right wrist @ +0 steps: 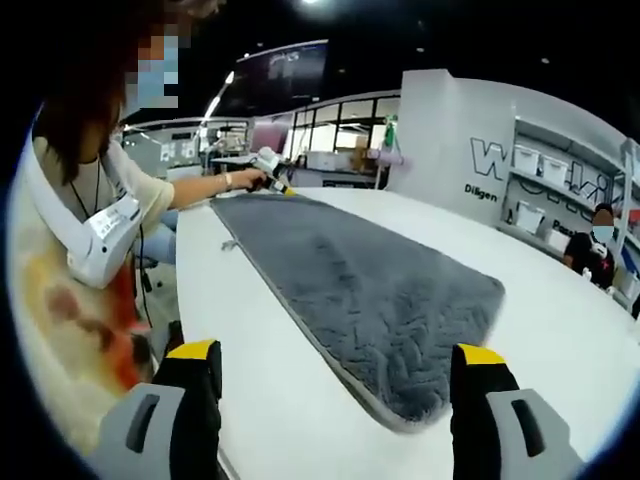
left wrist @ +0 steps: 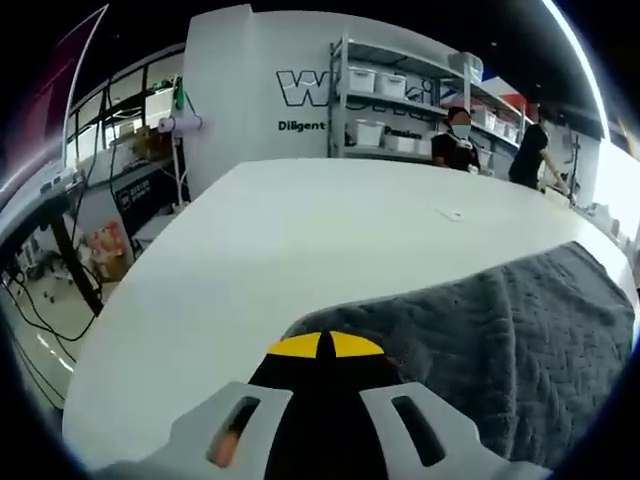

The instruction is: Fold the towel on the table until its edges align and the towel forms a compact rectangular stack.

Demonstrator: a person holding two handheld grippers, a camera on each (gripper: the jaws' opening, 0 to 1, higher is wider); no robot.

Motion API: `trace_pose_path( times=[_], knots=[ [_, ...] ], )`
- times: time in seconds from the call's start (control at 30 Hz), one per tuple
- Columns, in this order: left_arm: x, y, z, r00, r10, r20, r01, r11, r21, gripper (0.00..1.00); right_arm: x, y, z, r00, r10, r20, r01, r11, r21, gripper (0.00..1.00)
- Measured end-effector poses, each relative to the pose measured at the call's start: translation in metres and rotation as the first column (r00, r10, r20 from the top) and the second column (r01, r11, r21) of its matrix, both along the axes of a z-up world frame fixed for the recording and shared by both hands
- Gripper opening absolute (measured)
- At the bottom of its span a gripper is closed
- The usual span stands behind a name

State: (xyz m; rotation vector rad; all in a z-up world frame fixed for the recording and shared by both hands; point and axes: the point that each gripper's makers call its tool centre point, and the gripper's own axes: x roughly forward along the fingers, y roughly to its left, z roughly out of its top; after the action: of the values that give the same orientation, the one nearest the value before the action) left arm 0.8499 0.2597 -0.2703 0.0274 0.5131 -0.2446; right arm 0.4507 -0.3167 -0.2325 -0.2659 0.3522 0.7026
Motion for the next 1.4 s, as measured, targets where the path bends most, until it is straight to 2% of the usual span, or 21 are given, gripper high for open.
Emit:
trace_pose_path(
  times=[0.2, 0.43, 0.63, 0.73, 0.77, 0.8, 0.9, 1.0, 1.13, 1.23, 1.33, 1.4],
  knots=[
    [0.004, 0.002, 0.000, 1.000, 0.001, -0.003, -0.001, 1.000, 0.002, 0.00, -0.001, 0.002, -0.001, 1.000, -0.001, -0.001, 0.001, 1.000, -0.002, 0.97],
    [0.010, 0.007, 0.000, 1.000, 0.020, 0.021, -0.020, 0.999, 0.028, 0.00, -0.002, 0.001, -0.002, 1.000, -0.002, -0.004, 0.002, 1.000, -0.009, 0.97],
    [0.010, 0.007, 0.000, 0.999, 0.025, 0.023, -0.026, 0.999, 0.021, 0.01, -0.004, 0.000, -0.002, 1.000, -0.005, -0.004, 0.005, 1.000, -0.013, 0.97],
    [0.007, 0.005, 0.007, 0.999, 0.015, 0.043, -0.013, 0.999, -0.045, 0.10, -0.005, 0.000, 0.000, 1.000, -0.007, 0.000, 0.007, 1.000, -0.010, 0.97],
    [0.007, 0.004, 0.013, 0.997, 0.019, 0.076, -0.014, 0.998, -0.068, 0.14, -0.005, 0.000, 0.001, 1.000, -0.007, 0.002, 0.007, 1.000, -0.009, 0.97],
    [0.006, 0.006, 0.020, 0.994, 0.029, 0.106, -0.021, 0.997, -0.071, 0.18, -0.005, 0.000, 0.002, 1.000, -0.003, 0.005, 0.003, 1.000, -0.008, 0.97],
    [-0.002, 0.010, 0.034, 0.991, 0.027, 0.129, -0.015, 0.995, -0.095, 0.28, -0.006, 0.002, 0.002, 1.000, 0.000, 0.006, 0.000, 1.000, -0.004, 0.97],
    [-0.013, 0.006, 0.052, 0.985, 0.001, 0.171, 0.026, 0.987, -0.156, 0.33, -0.005, 0.003, 0.000, 1.000, -0.002, 0.001, 0.002, 1.000, -0.008, 0.97],
    [-0.041, -0.002, 0.070, 0.982, -0.073, 0.174, 0.107, 0.975, -0.196, 0.44, -0.004, 0.004, -0.005, 1.000, -0.002, -0.009, 0.002, 1.000, -0.014, 0.97],
    [-0.069, -0.006, 0.087, 0.970, -0.133, 0.205, 0.171, 0.969, -0.180, 0.56, -0.003, 0.005, -0.005, 1.000, 0.002, -0.009, -0.003, 1.000, -0.009, 0.97],
    [-0.098, -0.011, 0.096, 0.958, -0.202, 0.205, 0.233, 0.962, -0.142, 0.66, -0.003, 0.006, -0.003, 1.000, 0.007, -0.007, -0.007, 1.000, 0.000, 0.97],
    [-0.124, -0.018, 0.103, 0.945, -0.251, 0.211, 0.278, 0.954, -0.111, 0.72, -0.001, 0.008, 0.000, 1.000, 0.013, -0.001, -0.013, 1.000, 0.013, 0.97]
  ],
)
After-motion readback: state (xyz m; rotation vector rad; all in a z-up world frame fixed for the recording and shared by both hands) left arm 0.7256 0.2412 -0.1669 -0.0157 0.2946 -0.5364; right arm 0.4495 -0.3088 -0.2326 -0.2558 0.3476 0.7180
